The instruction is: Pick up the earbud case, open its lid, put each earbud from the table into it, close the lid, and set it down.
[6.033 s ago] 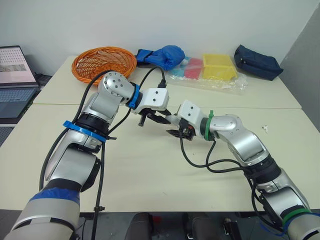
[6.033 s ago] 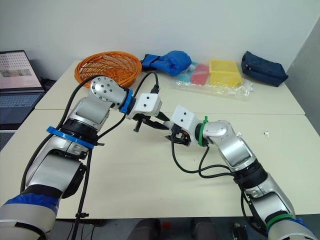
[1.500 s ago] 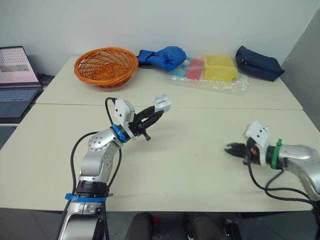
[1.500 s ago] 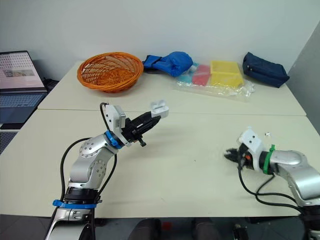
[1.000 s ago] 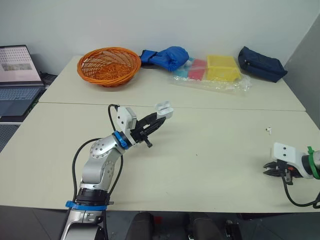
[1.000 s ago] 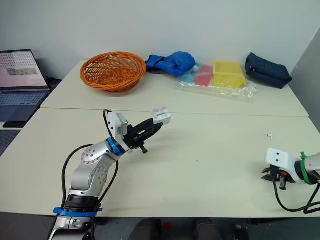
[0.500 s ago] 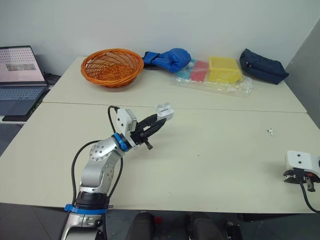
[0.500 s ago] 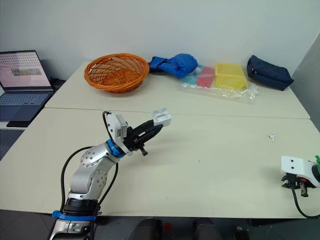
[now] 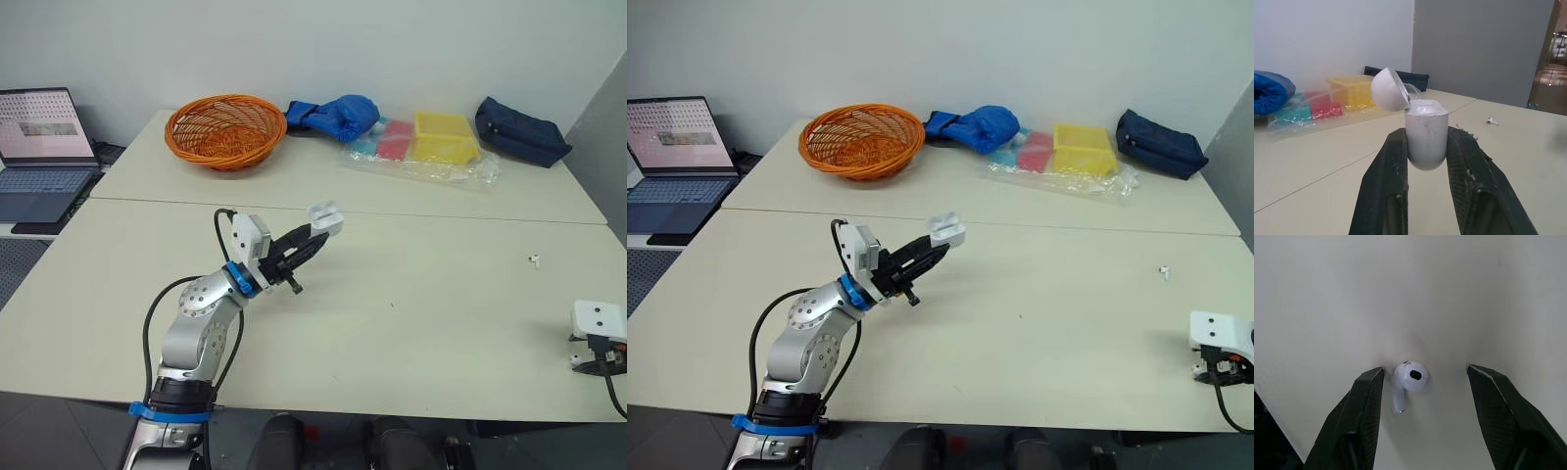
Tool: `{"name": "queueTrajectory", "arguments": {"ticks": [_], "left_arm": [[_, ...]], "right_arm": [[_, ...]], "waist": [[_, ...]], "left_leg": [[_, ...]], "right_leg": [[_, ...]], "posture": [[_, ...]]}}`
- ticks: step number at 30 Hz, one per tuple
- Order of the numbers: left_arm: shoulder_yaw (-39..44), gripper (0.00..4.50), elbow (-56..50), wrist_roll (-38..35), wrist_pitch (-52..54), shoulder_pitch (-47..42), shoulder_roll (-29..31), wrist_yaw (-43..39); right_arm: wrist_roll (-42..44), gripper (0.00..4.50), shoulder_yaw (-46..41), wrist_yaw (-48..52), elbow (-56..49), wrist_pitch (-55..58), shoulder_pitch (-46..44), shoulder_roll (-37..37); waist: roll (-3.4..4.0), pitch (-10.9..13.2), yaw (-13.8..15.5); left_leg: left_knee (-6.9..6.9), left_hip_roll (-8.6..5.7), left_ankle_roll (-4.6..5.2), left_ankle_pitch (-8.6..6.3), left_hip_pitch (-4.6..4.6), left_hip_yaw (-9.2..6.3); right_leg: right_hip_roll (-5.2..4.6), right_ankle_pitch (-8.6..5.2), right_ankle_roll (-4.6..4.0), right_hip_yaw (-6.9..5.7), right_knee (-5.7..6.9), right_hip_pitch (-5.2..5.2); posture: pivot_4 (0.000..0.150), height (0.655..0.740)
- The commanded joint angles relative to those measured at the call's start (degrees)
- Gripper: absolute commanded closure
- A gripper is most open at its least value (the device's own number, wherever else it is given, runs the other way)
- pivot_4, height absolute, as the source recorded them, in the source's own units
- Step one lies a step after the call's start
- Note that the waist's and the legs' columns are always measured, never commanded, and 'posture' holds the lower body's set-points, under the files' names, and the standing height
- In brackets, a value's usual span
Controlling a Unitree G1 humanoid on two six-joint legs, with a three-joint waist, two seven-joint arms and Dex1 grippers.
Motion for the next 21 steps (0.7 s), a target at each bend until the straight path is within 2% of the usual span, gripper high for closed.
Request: {"name": "queueTrajectory", "arguments": {"ticks": [1,6,21], "left_arm": [[-0.1,3.77,-2.7,-0.9,-0.3,0.3,-0.6,0.6],[-0.1,3.77,-2.8,-0.9,-0.3,0.5,-0.6,0.7],[0.1,3.77,-2.1,-1.1,-0.5,0.6,0.1,0.1]], "right_arm": [[-2.0,1.72,0.5,0.3,1.0,0.6,1.5,-1.0],[-2.0,1.72,0.6,-0.2,1.5,3.0,0.3,0.0],[2.2,1.72,-2.5,1.7,-7.1,12.7,2.3,1.4]], "waist": [[0.00,0.0,0.0],[0.00,0.0,0.0],[-0.02,0.0,-0.1]], "left_leg": [[-0.01,0.01,0.00,0.00,0.01,0.00],[0.00,0.02,0.00,0.00,0.01,-0.01],[-0.03,0.05,0.00,0.00,0.08,-0.01]], "right_leg": [[0.00,0.00,0.00,0.00,0.00,0.00],[0.02,0.00,0.00,-0.01,0.00,0.01],[0.05,0.01,0.01,0.00,0.02,0.01]], "posture": [[0.150,0.7400],[0.150,0.7400],[0.150,0.7400]]}}
